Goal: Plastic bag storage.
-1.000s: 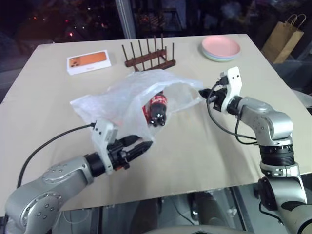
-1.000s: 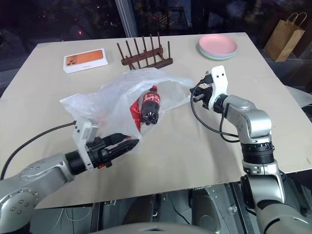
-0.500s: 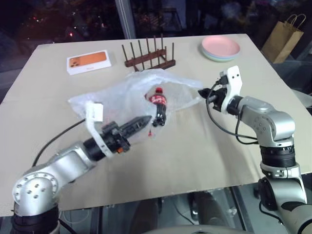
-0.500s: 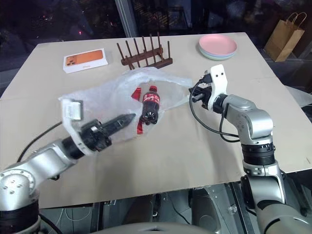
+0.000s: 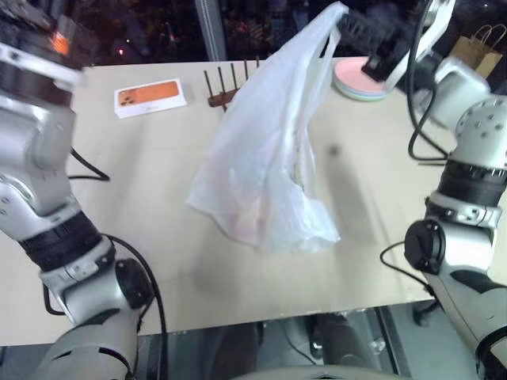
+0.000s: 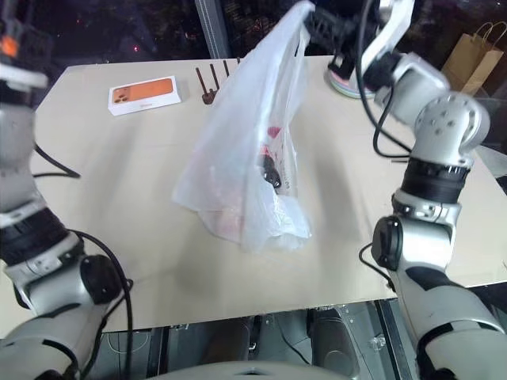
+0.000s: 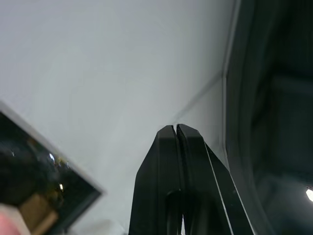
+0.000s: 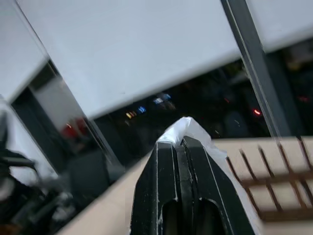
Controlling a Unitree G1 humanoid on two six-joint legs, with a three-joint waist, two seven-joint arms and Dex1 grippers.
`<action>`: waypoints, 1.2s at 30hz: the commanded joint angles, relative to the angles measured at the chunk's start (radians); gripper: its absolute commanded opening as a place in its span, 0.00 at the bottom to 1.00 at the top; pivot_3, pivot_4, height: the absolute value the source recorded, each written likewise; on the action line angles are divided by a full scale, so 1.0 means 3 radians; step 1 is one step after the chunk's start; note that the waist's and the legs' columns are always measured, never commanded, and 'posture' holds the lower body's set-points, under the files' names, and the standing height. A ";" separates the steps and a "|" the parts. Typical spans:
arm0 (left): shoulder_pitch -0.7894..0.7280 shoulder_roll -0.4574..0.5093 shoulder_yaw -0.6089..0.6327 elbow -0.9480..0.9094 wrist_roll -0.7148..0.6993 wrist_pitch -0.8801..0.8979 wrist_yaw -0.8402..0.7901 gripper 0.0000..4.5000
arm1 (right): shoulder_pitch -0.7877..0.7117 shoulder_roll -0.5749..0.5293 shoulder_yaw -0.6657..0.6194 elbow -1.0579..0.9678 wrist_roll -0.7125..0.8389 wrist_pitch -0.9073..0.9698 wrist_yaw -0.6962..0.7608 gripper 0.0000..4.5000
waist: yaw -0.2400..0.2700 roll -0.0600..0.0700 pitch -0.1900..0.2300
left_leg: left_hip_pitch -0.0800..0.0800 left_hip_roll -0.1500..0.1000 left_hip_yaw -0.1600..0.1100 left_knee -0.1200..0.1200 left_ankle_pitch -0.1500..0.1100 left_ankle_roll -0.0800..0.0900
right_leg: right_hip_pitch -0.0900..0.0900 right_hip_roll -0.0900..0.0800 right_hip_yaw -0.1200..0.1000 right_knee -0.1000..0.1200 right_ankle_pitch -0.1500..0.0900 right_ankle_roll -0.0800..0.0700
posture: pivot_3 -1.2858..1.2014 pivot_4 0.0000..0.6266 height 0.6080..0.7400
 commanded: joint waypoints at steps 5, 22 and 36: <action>0.0718 0.0382 -0.0509 -0.0479 0.0104 0.1003 -0.0487 0.01 | -0.0118 -0.0321 0.0028 -0.0039 -0.0002 -0.0097 -0.0029 0.00 | -0.0010 0.0000 -0.0002 | -0.0002 -0.0001 0.0003 -0.0005 0.0000 -0.0001 | 0.0007 -0.0005 0.0000 -0.0023 0.0000 0.0001 | 0.52 0.24 1.00; 0.1309 0.0260 -0.2613 -0.1305 0.3567 0.0496 -0.2159 0.88 | 0.0397 -0.0384 0.0235 -0.0380 -0.0067 0.0106 -0.0279 0.00 | -0.0041 0.0017 0.0002 | 0.0008 0.0001 0.0026 0.0001 -0.0008 0.0014 | 0.0001 0.0001 0.0022 0.0000 -0.0001 0.0002 | 0.52 0.24 1.00; 0.0524 -0.0728 -0.3795 0.0041 0.5655 -0.1195 -0.3302 0.88 | 0.0907 -0.0491 0.0156 -0.0536 -0.0114 0.0094 -0.0451 0.00 | -0.0062 0.0016 0.0001 | 0.0001 0.0004 0.0037 -0.0002 -0.0011 0.0018 | -0.0010 0.0001 0.0032 -0.0005 0.0000 0.0002 | 0.52 0.24 1.00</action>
